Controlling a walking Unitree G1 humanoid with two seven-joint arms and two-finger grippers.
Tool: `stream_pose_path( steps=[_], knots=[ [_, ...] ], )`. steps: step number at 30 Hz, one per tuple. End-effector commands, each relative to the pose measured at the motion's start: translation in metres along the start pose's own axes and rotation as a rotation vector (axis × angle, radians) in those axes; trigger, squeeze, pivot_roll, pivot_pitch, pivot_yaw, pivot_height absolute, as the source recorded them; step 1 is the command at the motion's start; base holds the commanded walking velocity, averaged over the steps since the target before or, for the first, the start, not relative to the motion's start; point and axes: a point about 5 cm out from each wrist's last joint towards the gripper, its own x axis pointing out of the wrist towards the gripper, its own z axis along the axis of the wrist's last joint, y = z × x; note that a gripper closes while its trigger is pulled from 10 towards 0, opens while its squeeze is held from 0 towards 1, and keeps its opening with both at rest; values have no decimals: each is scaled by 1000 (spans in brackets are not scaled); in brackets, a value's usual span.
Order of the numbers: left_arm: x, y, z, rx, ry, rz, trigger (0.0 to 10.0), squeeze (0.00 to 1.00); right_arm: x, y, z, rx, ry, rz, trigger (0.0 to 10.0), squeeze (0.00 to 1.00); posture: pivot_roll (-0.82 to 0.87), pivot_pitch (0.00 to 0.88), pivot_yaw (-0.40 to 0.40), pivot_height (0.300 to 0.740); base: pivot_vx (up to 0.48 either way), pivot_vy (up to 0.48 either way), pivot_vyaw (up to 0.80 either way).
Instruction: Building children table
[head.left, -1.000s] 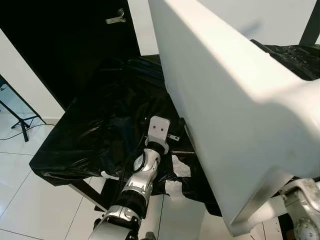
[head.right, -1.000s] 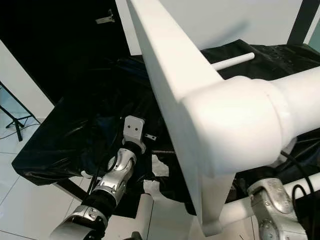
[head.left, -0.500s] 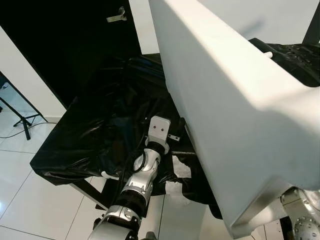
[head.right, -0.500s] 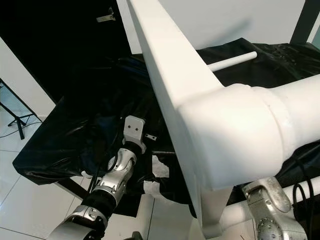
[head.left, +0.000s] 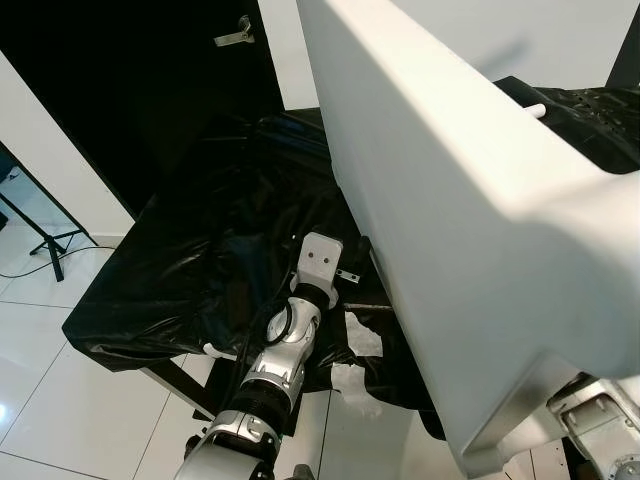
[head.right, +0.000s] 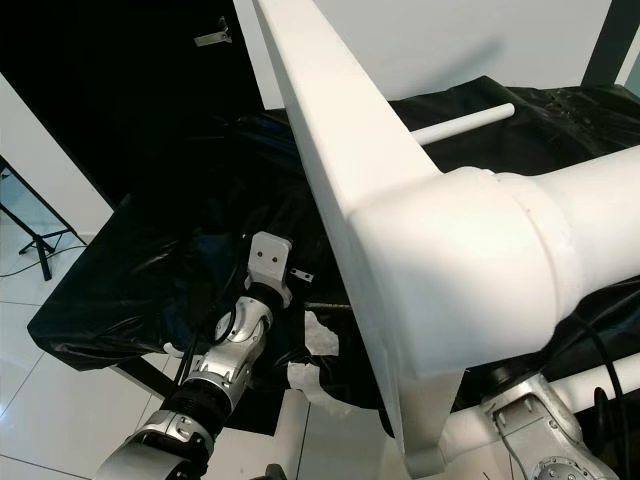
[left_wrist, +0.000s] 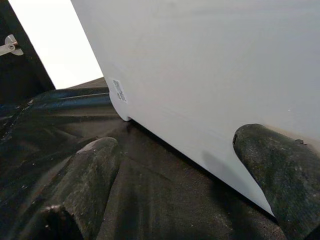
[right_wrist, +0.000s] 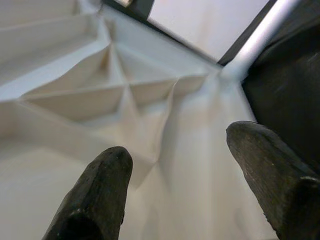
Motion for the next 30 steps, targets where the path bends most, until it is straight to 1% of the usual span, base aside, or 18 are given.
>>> stream_pose_path(
  steps=[1, 2, 4, 5, 7, 8, 10, 12, 14, 15, 16, 17, 22, 24, 25, 27, 28, 30],
  knots=[
    [-2, -1, -4, 11, 11, -31, 10000, 0, -1, 7, -5, 44, 40, 57, 10000, 0, 39, 0, 125, 740, 0, 0, 0],
    [-2, -1, -4, 11, 11, -31, 10000, 0, -1, 7, -5, 44, 40, 57, 10000, 0, 39, 0, 125, 740, 0, 0, 0],
    [-1, -2, -3, 10, 10, -32, 10000, 0, 0, 8, -14, 58, 128, 99, 10000, 0, 38, 0, 123, 740, 0, 0, 0],
    [-1, -2, -3, 10, 10, -32, 10000, 0, 0, 8, -14, 58, 128, 99, 10000, 0, 38, 0, 123, 740, 0, 0, 0],
    [0, -3, -3, 10, 8, -34, 10000, 0, 4, 6, -24, 30, 218, 120, 10000, 0, 42, 0, 121, 740, 0, 0, 0],
    [0, -3, -3, 10, 8, -34, 10000, 0, 4, 6, -24, 30, 218, 120, 10000, 0, 42, 0, 121, 740, 0, 0, 0],
    [0, -3, -2, 9, 6, -30, 10000, 0, 15, 0, -28, -23, 275, 105, 10000, 0, 53, 0, 113, 740, 0, 0, 0],
    [0, -3, -2, 9, 6, -30, 10000, 0, 15, 0, -28, -23, 275, 105, 10000, 0, 53, 0, 113, 740, 0, 0, 0],
    [-1, -2, -3, 10, 5, -20, 10000, 0, 28, -7, -29, -54, 303, 90, 10000, 0, 66, 0, 102, 740, 0, 0, 0],
    [-1, -2, -3, 10, 5, -20, 10000, 0, 28, -7, -29, -54, 303, 90, 10000, 0, 66, 0, 102, 740, 0, 0, 0],
    [-2, -2, -3, 10, 5, -16, 10000, 0, 32, -10, -29, -66, 313, 77, 4510, 0, 72, 0, 97, 740, 0, 0, 0],
    [-3, -1, -4, 10, 5, -8, 10000, 0, 36, -12, -28, -82, 321, 71, 0, 0, 78, 0, 94, 740, 0, 0, 0],
    [-4, 0, -4, 10, 3, 3, 10000, 0, 40, -16, -25, -100, 320, 53, 0, 0, 82, 0, 90, 740, 0, 0, 0],
    [-4, 0, -3, 8, -1, 6, 10000, 0, 46, -21, -22, -120, 299, 22, 0, 0, 82, 0, 90, 740, 0, 0, 0],
    [-4, 0, -3, 8, -1, 6, 10000, 0, 46, -21, -22, -120, 299, 22, 0, 0, 82, 0, 90, 740, 0, 0, 0],
    [-4, 0, -3, 3, -9, 9, 10000, 0, 52, -26, -20, -150, 273, -8, 0, 0, 79, 0, 92, 740, 0, 0, 0],
    [-4, 0, -3, 3, -9, 9, 10000, 0, 52, -26, -20, -150, 273, -8, 0, 0, 79, 0, 92, 740, 0, 0, 0],
    [-4, -1, 0, -7, -27, 5, 10000, 0, 61, -32, -19, -154, 230, -58, 0, 0, 78, 0, 94, 740, 0, 0, 0]
  ],
)
